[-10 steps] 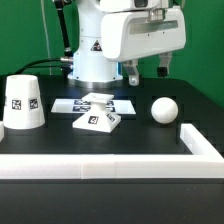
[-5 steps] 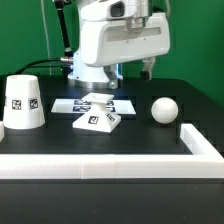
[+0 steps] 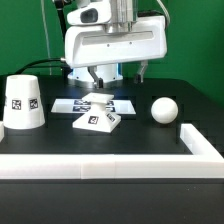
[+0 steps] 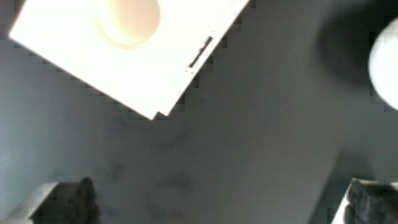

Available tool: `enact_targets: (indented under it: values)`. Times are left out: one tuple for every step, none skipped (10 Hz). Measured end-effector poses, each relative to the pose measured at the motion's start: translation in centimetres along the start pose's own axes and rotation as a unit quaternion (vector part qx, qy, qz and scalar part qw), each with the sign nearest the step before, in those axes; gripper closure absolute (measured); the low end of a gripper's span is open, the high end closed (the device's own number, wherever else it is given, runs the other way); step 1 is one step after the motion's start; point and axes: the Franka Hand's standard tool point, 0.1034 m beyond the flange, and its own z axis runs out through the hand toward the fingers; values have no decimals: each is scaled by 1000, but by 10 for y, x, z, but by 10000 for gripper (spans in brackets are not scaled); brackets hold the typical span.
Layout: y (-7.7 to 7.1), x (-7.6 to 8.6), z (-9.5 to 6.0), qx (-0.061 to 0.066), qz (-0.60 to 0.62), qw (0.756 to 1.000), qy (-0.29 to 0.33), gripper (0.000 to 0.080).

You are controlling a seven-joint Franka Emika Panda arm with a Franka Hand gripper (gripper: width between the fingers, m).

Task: Assemble lamp

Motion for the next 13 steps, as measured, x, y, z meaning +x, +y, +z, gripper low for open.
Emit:
enact_targets:
  values:
    - [0,0,0,0,27,1000,0,100]
    - [6,-4,1,-1,86,996,-2,100]
    - [14,-11,3,-4,131,991,-5,100]
    - [19,-15,5,-6,157,988,-4,100]
    - [17,-14,4,-6,195,981,-3,100]
    - [16,-14,5,-5,222,975,-3,100]
    - [16,-14,5,-4,240,971,-3,100]
    - [15,-14,5,-3,280,960,-3,100]
    - [17,-14,5,-2,310,951,-3,100]
    - [25,-18,7,-3,328,945,-6,100]
    - [34,-23,9,-6,326,945,-8,100]
    - [39,-25,10,-7,318,948,-7,100]
    - [41,-29,12,-9,304,953,-3,100]
